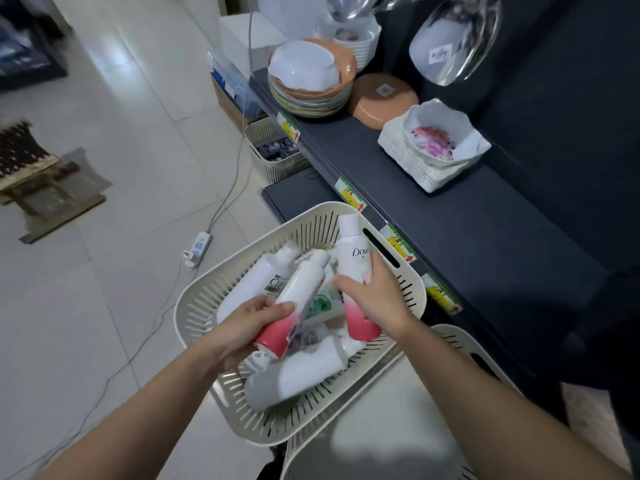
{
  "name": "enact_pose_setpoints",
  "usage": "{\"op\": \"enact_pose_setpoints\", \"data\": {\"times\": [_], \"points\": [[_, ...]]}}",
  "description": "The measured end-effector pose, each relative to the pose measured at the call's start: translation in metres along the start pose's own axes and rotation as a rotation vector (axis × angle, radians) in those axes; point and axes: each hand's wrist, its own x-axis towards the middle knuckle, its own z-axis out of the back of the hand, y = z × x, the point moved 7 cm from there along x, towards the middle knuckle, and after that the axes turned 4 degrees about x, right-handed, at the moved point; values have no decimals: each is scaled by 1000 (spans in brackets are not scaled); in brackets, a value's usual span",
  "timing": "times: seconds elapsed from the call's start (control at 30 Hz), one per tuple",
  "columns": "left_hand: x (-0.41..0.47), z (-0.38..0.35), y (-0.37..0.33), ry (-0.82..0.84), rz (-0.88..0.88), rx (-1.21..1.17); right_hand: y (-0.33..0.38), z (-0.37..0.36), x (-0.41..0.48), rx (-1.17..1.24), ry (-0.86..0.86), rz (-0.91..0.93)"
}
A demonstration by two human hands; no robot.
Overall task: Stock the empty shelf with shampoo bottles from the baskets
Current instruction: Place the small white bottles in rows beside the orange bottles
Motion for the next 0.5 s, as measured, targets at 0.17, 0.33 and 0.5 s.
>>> {"op": "enact_pose_setpoints", "data": {"times": [0.17,0.33,0.5], "points": [[-41,-42,-12,38,-161,81,15,26,-37,172,-35,23],[-85,-86,-13,-13,-297,75,21,53,-88,309,5,66],[-132,-134,-9,-115,-380,155,22,91,-145,436,13,103]]}}
